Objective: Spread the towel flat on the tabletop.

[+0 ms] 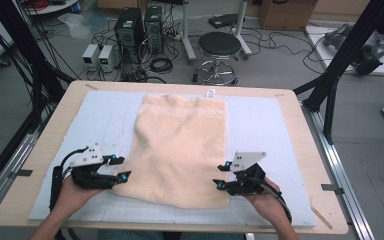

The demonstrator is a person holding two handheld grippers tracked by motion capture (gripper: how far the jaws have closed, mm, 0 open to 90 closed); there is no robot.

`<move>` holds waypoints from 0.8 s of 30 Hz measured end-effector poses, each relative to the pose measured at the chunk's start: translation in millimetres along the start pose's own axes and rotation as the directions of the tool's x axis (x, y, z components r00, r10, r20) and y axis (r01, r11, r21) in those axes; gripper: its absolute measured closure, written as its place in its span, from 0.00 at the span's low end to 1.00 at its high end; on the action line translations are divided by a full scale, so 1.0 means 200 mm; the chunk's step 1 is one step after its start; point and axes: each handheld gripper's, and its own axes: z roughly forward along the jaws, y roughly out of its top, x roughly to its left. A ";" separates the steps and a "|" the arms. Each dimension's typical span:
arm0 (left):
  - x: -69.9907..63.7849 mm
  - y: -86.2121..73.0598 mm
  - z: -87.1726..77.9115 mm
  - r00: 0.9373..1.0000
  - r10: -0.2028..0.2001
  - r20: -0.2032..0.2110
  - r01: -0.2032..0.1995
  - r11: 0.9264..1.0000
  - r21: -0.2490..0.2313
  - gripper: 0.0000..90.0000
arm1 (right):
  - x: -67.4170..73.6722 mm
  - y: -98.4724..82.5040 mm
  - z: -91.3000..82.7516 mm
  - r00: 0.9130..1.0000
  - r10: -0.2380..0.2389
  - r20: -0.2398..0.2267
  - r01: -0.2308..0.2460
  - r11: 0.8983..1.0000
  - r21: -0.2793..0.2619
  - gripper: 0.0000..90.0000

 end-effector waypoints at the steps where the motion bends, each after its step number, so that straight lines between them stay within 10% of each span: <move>1: -0.02 -0.02 -0.01 1.000 0.018 0.010 -0.018 1.000 0.016 0.48 | 0.02 -0.01 0.00 1.000 -0.007 -0.013 0.007 1.000 0.000 0.56; 13: -0.06 -0.15 0.06 0.992 0.059 0.111 -0.074 0.987 0.143 0.61 | 0.12 -0.13 0.07 0.994 -0.004 -0.107 0.014 0.996 0.089 0.61; 18: -0.05 -0.14 0.07 0.993 0.055 0.104 -0.070 0.986 0.148 0.84 | 0.11 -0.13 0.10 0.993 -0.013 -0.115 0.024 0.995 0.098 0.91; 24: 0.00 0.00 0.01 0.999 0.030 0.027 -0.032 0.998 0.059 0.93 | 0.08 -0.03 0.00 0.997 -0.028 -0.069 0.029 0.999 0.015 0.95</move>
